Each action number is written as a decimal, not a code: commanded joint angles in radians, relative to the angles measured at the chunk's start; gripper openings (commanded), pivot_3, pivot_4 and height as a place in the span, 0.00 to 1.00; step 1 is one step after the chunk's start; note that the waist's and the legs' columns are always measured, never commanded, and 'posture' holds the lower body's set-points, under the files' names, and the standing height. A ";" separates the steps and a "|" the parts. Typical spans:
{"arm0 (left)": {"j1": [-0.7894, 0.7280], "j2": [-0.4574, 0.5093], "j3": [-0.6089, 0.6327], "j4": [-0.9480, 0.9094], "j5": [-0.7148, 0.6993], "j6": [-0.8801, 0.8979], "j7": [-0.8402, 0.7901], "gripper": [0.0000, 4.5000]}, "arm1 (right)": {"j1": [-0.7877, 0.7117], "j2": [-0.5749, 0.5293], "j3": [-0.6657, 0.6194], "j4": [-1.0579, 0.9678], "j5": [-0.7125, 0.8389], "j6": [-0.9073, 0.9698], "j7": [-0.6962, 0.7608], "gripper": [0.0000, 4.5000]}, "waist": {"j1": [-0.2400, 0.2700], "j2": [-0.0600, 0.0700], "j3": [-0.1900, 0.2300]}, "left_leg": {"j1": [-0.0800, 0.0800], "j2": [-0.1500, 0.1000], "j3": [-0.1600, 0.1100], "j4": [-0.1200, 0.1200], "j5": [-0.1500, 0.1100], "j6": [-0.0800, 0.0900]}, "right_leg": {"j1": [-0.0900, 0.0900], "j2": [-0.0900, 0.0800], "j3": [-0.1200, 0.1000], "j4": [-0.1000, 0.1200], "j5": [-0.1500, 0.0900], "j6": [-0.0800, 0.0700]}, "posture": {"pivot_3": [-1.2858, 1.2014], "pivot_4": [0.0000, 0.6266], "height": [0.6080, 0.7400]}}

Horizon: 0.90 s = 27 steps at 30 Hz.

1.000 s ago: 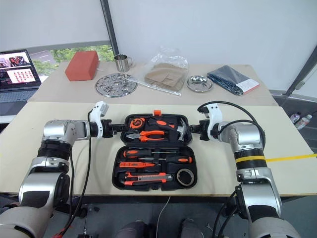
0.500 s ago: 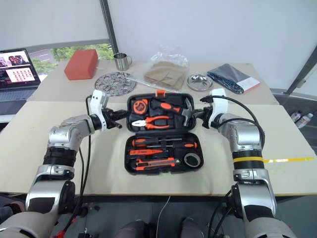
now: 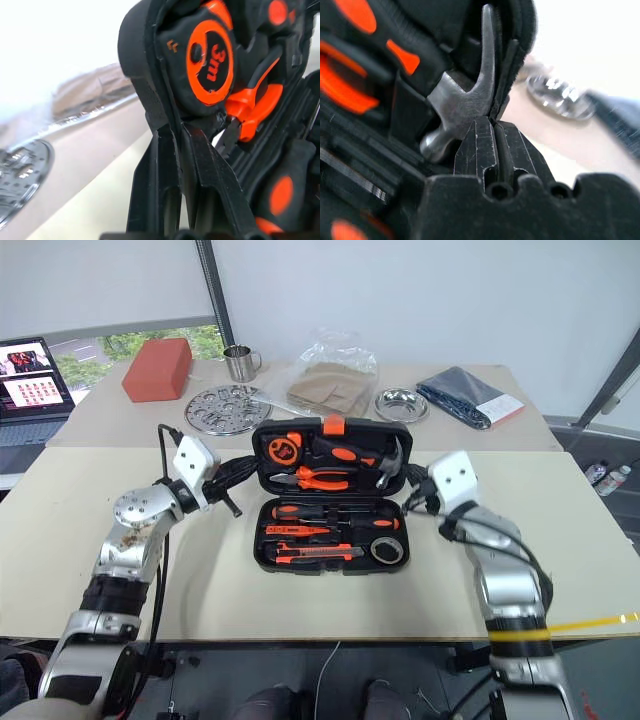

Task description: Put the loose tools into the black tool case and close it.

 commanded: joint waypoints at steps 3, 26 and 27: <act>0.196 0.101 0.140 -0.295 -0.169 0.310 0.016 0.30 | 0.195 -0.086 -0.149 -0.242 0.127 0.087 0.072 0.16 | 0.000 0.000 0.000 | 0.001 0.001 0.001 0.002 -0.002 -0.004 | -0.001 -0.004 0.004 0.001 -0.002 0.002 | 0.52 0.24 0.95; -0.500 0.017 -0.175 0.676 0.075 0.003 -0.198 0.01 | 0.346 -0.383 0.104 -0.416 0.206 0.336 0.467 0.00 | 0.055 -0.008 -0.001 | -0.018 0.002 -0.001 0.023 0.000 0.012 | -0.009 -0.002 -0.003 0.004 0.006 -0.003 | 0.52 0.24 0.95; -0.522 -0.001 -0.194 0.718 0.099 -0.050 -0.222 0.01 | 0.327 -0.381 0.119 -0.402 0.194 0.342 0.467 0.00 | 0.052 -0.009 -0.001 | -0.021 0.002 -0.002 0.023 0.000 0.012 | -0.009 -0.001 -0.003 0.003 0.006 -0.002 | 0.52 0.24 0.95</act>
